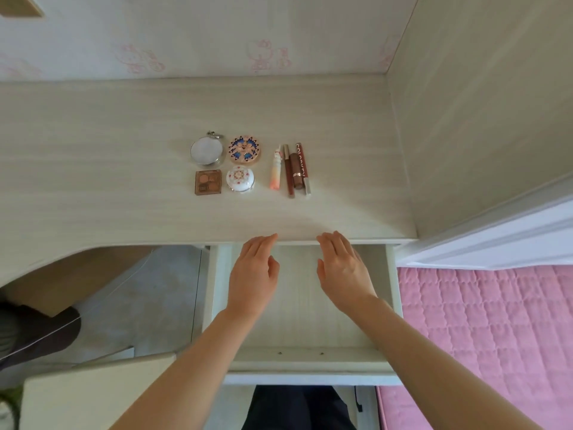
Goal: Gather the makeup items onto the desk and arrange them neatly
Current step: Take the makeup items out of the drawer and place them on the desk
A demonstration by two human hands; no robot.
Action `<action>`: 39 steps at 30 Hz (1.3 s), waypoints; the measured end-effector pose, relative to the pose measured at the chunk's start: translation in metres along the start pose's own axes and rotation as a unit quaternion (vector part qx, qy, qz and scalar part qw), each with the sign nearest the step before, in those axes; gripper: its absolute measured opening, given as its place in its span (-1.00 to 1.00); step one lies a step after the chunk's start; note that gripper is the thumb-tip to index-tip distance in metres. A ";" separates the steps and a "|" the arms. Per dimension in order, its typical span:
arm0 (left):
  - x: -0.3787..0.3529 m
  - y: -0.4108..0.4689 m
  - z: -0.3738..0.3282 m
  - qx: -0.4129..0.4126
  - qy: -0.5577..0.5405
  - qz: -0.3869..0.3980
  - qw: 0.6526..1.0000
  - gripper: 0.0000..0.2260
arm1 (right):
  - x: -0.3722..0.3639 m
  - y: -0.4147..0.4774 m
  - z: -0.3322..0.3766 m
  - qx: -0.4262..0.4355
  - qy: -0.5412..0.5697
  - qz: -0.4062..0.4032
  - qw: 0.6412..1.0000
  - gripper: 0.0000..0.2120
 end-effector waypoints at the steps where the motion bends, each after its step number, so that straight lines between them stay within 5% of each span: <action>1: -0.003 -0.011 0.005 0.005 0.009 0.006 1.000 -0.62 | -0.002 -0.010 0.004 0.002 0.002 0.001 1.000 -0.60; 10: -0.042 -0.111 0.055 0.054 0.039 0.093 0.993 -0.63 | -0.040 -0.094 0.026 0.030 0.008 0.051 0.998 -0.67; 19: -0.092 -0.167 0.112 0.054 0.170 0.225 0.958 -0.55 | -0.106 -0.149 0.015 -0.029 0.089 0.253 0.963 -0.43; 25: -0.102 -0.172 0.118 0.029 0.215 0.248 0.944 -0.47 | -0.132 -0.175 0.014 -0.013 0.058 0.330 0.942 -0.40; 30: -0.103 -0.169 0.119 0.012 0.236 0.270 0.934 -0.40 | -0.136 -0.177 0.016 0.025 0.025 0.315 0.948 -0.45; 39: -0.084 -0.166 0.121 -0.023 0.284 0.215 0.934 -0.55 | -0.136 -0.176 0.021 0.053 -0.016 0.333 0.941 -0.59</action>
Point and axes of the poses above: each hand's wrist, its own y-axis towards the middle knuckle, its own x-axis out of the back of the hand, z = x × y, the point moved 9 cm from there along y, towards the middle knuckle, and after that the axes turned 14 degrees about x, right-handed, at the moved point
